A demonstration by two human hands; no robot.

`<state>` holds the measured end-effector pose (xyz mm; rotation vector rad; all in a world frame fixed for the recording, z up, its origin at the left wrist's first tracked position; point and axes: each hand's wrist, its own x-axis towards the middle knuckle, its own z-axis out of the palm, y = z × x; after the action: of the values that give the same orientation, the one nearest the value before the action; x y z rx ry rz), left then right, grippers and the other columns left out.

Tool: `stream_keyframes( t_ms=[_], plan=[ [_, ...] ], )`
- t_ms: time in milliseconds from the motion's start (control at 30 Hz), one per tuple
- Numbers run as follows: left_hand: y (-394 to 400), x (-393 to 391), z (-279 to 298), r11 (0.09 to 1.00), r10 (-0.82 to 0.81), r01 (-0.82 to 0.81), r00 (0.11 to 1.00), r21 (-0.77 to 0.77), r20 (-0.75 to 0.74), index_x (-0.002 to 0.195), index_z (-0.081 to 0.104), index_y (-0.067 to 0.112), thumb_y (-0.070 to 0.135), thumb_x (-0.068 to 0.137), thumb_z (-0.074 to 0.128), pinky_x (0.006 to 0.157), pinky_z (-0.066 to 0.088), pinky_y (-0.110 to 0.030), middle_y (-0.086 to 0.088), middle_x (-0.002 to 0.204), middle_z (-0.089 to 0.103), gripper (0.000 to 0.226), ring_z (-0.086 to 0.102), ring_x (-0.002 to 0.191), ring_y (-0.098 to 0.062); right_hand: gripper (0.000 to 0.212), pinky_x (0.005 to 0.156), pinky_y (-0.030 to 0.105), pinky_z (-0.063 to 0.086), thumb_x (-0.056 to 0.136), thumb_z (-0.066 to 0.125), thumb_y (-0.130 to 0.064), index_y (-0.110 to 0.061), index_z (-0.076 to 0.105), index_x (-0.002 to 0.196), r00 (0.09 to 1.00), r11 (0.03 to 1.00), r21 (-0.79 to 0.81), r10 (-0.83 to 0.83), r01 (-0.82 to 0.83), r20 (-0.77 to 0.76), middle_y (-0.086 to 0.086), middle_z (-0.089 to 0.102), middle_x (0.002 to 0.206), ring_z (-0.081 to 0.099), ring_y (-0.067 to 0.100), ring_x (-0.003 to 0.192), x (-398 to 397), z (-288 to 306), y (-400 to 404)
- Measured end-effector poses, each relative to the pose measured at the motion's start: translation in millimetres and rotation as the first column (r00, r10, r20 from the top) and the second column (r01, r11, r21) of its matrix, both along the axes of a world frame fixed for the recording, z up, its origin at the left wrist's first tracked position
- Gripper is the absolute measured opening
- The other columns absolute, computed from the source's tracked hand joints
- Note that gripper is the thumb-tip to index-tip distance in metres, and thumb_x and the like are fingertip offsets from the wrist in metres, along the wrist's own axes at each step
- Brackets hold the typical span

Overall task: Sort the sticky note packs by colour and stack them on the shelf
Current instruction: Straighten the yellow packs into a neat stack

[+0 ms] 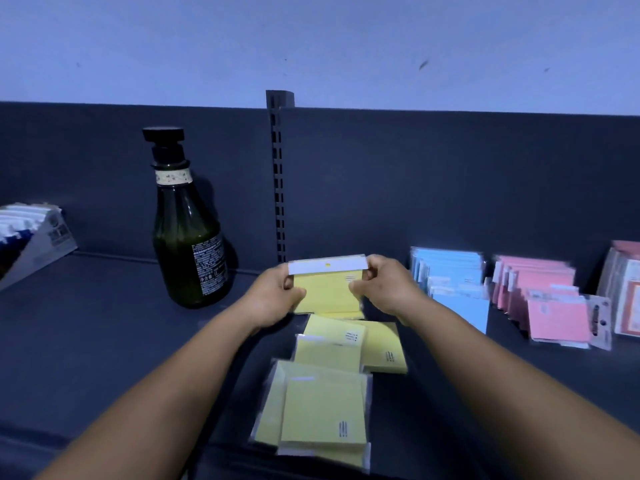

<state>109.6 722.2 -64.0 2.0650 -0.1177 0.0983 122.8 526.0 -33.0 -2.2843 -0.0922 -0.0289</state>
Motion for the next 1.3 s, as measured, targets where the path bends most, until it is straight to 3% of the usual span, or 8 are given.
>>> stream_keyframes(
  t_ms=[67,300,467,733,967,1067,1133,1300],
  plan=[
    [5.5,8.3,-0.6,0.995,0.096,-0.095,0.995,-0.015,0.034,0.110,0.059,0.023,0.003,0.090,0.054,0.073,0.045,-0.027,-0.004,0.078,0.060,0.029,0.053,0.072,-0.016,0.013,0.072,0.029,0.045,0.083,0.064,-0.013,-0.018,0.059,0.094,0.998,0.996,-0.091,0.011,-0.017,-0.062,-0.003,0.059,0.089,0.057,0.017,0.081,5.3,3.0,0.5],
    [8.3,27.8,9.3,0.949,0.308,-0.304,0.951,-0.082,0.040,0.117,0.057,0.021,0.006,0.091,0.053,0.093,0.052,-0.041,-0.005,0.105,0.069,0.031,0.065,0.099,-0.024,0.088,0.104,0.038,0.036,0.080,0.061,-0.063,-0.013,0.031,0.146,0.981,0.905,-0.406,0.052,-0.125,-0.185,0.006,0.039,0.149,0.027,0.028,0.140,8.9,-12.5,23.9],
    [7.1,29.3,9.8,0.950,0.306,-0.303,0.951,-0.071,0.037,0.117,0.058,0.022,0.005,0.090,0.052,0.092,0.052,-0.045,-0.010,0.106,0.069,0.032,0.065,0.101,-0.029,0.058,0.092,0.033,0.046,0.079,0.069,-0.031,-0.017,0.045,0.130,0.977,0.868,-0.465,0.094,-0.176,-0.193,0.002,0.055,0.129,0.046,0.025,0.123,22.1,-12.4,27.6],
    [5.1,30.8,16.3,0.963,0.264,-0.262,0.964,-0.056,0.030,0.121,0.056,0.021,0.004,0.092,0.049,0.096,0.050,-0.042,-0.008,0.109,0.068,0.034,0.063,0.104,-0.026,0.093,0.100,0.039,0.041,0.069,0.079,-0.049,-0.013,0.034,0.141,0.965,0.877,-0.448,0.063,-0.176,-0.256,0.008,0.041,0.143,0.036,0.029,0.134,19.6,-11.5,30.3],
    [9.2,22.4,14.4,0.971,0.225,-0.225,0.974,-0.081,-0.014,0.126,0.052,0.015,0.001,0.095,0.044,0.091,0.046,-0.029,0.000,0.112,0.064,0.035,0.060,0.104,-0.018,0.027,0.068,0.025,0.042,0.083,0.071,-0.021,-0.009,0.053,0.099,0.949,0.883,-0.433,0.039,-0.179,-0.313,0.003,0.052,0.089,0.053,0.020,0.085,17.3,6.1,30.6],
    [17.0,17.4,14.7,0.962,0.224,-0.225,0.974,-0.152,-0.030,0.126,0.051,0.016,0.000,0.096,0.042,0.090,0.048,-0.029,0.000,0.112,0.065,0.035,0.060,0.099,-0.016,0.012,0.061,0.025,0.043,0.084,0.055,-0.001,-0.007,0.055,0.095,0.979,0.953,-0.302,-0.061,0.000,-0.192,0.006,0.055,0.088,0.055,0.024,0.083,23.2,0.6,27.8],
    [22.6,13.3,14.4,0.963,0.185,-0.191,0.982,-0.193,-0.048,0.125,0.052,0.015,-0.002,0.096,0.043,0.082,0.050,-0.024,0.000,0.104,0.066,0.035,0.061,0.090,-0.013,0.031,0.064,0.029,0.046,0.081,0.043,0.008,-0.010,0.059,0.102,0.992,0.988,-0.128,-0.100,0.089,-0.081,0.006,0.059,0.092,0.058,0.027,0.085,25.2,0.8,23.5],
    [14.6,5.0,8.3,0.987,0.090,-0.092,0.996,-0.130,-0.024,0.116,0.058,0.025,-0.002,0.094,0.047,0.074,0.049,-0.023,0.005,0.091,0.063,0.036,0.057,0.081,-0.011,0.033,0.053,0.024,0.040,0.084,0.046,-0.001,-0.027,0.063,0.092,1.000,0.997,0.067,0.030,-0.031,0.008,-0.003,0.064,0.085,0.052,0.017,0.068,23.7,3.5,16.4]
  ],
)
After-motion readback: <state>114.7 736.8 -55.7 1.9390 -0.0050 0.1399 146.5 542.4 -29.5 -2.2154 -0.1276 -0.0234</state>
